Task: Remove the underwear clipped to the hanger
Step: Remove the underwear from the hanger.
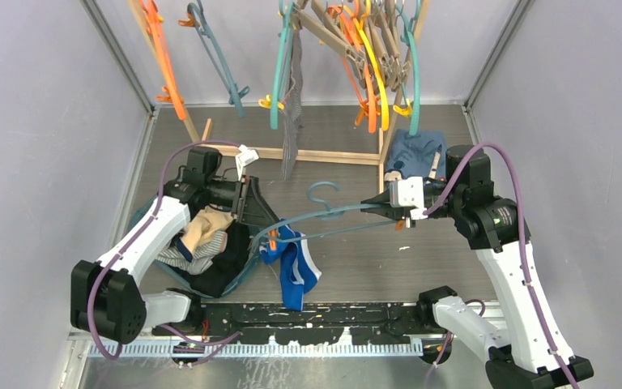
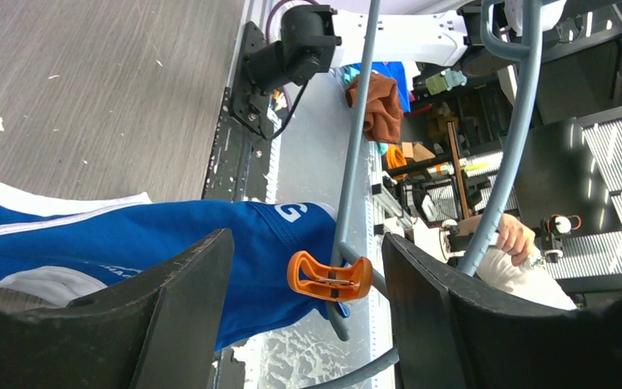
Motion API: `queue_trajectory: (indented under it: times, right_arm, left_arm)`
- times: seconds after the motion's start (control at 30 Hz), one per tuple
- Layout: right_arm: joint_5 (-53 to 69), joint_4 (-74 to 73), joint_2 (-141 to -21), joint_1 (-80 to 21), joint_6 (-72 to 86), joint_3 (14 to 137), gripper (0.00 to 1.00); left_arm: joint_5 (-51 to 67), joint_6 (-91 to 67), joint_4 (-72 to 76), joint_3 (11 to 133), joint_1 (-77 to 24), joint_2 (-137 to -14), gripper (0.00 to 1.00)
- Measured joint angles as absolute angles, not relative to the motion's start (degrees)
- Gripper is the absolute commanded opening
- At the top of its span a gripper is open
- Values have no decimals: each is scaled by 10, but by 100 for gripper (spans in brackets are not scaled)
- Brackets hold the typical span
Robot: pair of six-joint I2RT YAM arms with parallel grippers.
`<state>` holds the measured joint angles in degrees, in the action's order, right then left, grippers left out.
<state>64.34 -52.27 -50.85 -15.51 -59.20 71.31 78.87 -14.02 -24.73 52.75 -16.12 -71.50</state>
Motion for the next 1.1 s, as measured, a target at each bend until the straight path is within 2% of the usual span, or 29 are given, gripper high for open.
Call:
queue_trajectory:
  times: [0.33,0.57,0.63,0.73,0.8,0.83,0.97,1.1]
  right_arm:
    - [642,-517,-501,-152,-583,706,1]
    - [642,-510,-501,-152,-582,699,1]
    - [641,-509,-501,-151,-582,697,1]
    - [641,-507,-501,-151,-581,693,1]
    - [640,-507,-501,-151,-581,691,1]
    - [639,-506,-501,-151,-581,690,1]
    - [636,-505,-496,-147,-581,683,1]
    - [635,-504,-492,-144,-578,682,1]
  left_arm:
    - [814,-134,-237,512,-161,-703,63]
    - [825,-123,-237,506,-161,-699,49]
    - [828,-121,-238,506,-161,-699,42]
    - [830,-119,-237,506,-161,-700,17]
    - [833,-115,-237,506,-161,-701,5]
    - [833,-112,-237,506,-161,-703,2]
    - [833,-111,-236,506,-161,-706,6]
    - [833,-110,-235,506,-161,-707,25]
